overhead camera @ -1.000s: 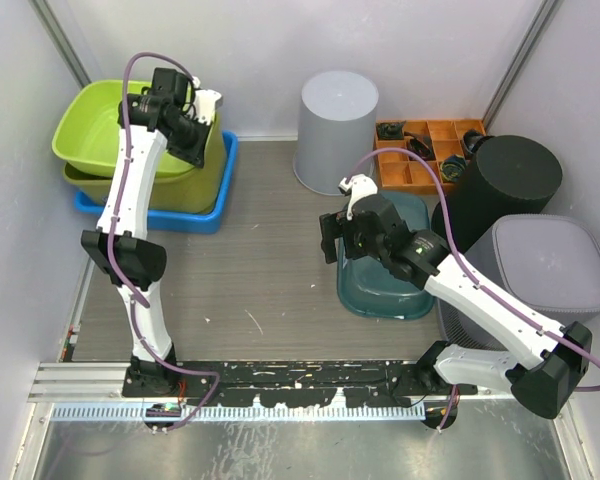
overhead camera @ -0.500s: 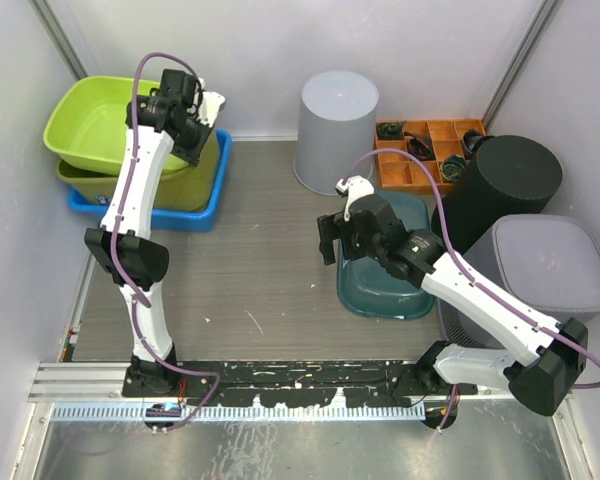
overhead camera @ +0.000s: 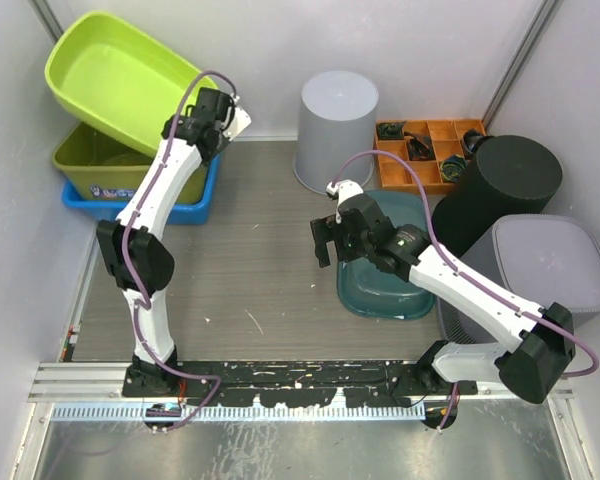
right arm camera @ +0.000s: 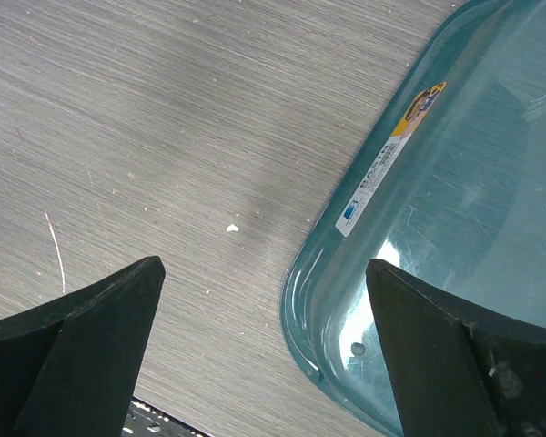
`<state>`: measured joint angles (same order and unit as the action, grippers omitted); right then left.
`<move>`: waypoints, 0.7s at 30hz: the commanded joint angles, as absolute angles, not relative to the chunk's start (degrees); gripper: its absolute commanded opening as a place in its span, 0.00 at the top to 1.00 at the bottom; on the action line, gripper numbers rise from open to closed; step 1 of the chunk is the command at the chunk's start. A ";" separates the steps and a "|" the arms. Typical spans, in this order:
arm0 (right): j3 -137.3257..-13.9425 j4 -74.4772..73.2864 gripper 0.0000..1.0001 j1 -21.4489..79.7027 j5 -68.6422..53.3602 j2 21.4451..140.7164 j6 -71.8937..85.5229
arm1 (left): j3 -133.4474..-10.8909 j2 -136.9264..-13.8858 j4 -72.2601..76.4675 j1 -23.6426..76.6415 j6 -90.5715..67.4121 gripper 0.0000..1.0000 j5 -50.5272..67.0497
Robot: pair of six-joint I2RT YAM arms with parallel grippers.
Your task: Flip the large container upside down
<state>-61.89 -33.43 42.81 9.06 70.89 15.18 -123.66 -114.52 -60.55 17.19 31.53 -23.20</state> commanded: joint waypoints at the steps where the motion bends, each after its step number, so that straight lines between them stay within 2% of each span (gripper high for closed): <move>1: -63.43 -31.04 0.00 43.04 9.72 71.00 14.94 | -116.02 -107.93 -32.98 17.83 49.42 1.00 -44.31; 8: -62.30 -30.52 0.00 43.01 10.26 71.93 15.33 | -96.12 -103.50 1.98 22.12 73.95 1.00 -53.50; 17: -61.96 -31.05 0.00 43.04 11.60 72.74 15.42 | -80.75 -99.98 31.48 25.93 84.14 1.00 -59.26; 19: -61.87 -31.04 0.00 43.01 11.68 72.92 15.50 | -78.83 -99.37 34.63 26.70 83.63 1.00 -60.79; 21: -61.78 -31.04 0.00 43.02 11.78 73.16 15.71 | -78.24 -97.90 28.36 27.11 76.80 1.00 -62.19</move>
<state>-61.63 -33.01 42.81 10.46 72.82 15.18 -77.60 -106.15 14.92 26.63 79.96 -53.08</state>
